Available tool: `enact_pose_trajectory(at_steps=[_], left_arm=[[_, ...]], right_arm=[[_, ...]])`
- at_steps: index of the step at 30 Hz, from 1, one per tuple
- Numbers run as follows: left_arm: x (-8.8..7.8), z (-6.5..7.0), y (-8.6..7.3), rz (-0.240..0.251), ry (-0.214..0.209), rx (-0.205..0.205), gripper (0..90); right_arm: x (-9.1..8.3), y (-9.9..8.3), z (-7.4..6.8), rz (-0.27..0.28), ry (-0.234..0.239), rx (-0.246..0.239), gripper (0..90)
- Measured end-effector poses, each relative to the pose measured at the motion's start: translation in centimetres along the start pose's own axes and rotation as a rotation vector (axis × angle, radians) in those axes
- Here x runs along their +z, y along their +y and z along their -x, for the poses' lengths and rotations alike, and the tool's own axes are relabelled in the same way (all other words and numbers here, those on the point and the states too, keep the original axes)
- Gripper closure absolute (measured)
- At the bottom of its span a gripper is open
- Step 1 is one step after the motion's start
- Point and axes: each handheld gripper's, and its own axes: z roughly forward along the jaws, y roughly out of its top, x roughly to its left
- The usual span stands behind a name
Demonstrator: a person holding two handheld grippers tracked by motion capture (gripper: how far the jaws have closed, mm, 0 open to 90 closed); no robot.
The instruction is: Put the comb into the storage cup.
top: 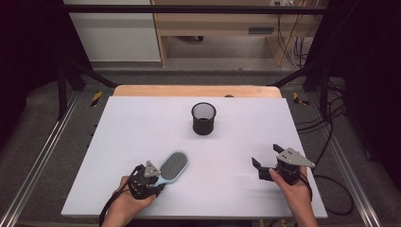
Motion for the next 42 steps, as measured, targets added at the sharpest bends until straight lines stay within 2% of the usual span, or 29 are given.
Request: enact_pose_trajectory(at_steps=[2,7,16,20,21,26,31,35,38,40,42], left_arm=[[0.0,0.1,0.0,-0.001,-0.002,0.014,68.7],[0.0,0.2,0.0,0.007,0.001,0.037,69.2],[0.0,-0.2,0.0,0.074,-0.007,0.045,69.3],[0.1,-1.0,0.5,0.154,0.008,0.015,69.4],[0.2,-1.4,0.7,0.187,0.005,0.003,69.4],[0.7,-3.0,1.5,0.266,-0.011,-0.03,69.4],[0.7,-4.4,2.4,0.31,-0.009,-0.029,69.5],[0.5,-5.0,2.3,0.363,-0.023,-0.051,69.5],[0.5,-4.9,2.3,0.377,-0.025,-0.05,69.5],[0.3,-4.7,2.3,0.397,-0.03,-0.052,69.5],[0.2,-4.5,2.3,0.414,-0.039,-0.047,69.4]], right_arm=[[0.0,0.0,0.0,0.0,0.001,0.001,6.1],[0.0,0.0,0.0,-0.001,0.004,0.0,6.1],[-0.1,0.0,0.0,0.004,0.005,0.006,6.1],[-0.2,0.0,0.0,0.008,0.008,0.015,6.1],[-0.2,0.0,-0.1,0.011,0.009,0.014,6.1],[-0.1,0.2,-0.5,0.019,0.016,0.028,6.1],[0.1,0.5,-1.4,0.045,0.029,0.066,6.2],[0.4,0.9,-2.3,0.064,0.064,0.107,6.2],[0.8,1.2,-3.2,0.075,0.092,0.141,6.2],[1.0,1.5,-3.8,0.065,0.132,0.165,7.6],[1.0,1.8,-4.3,0.075,0.179,0.226,8.3]])
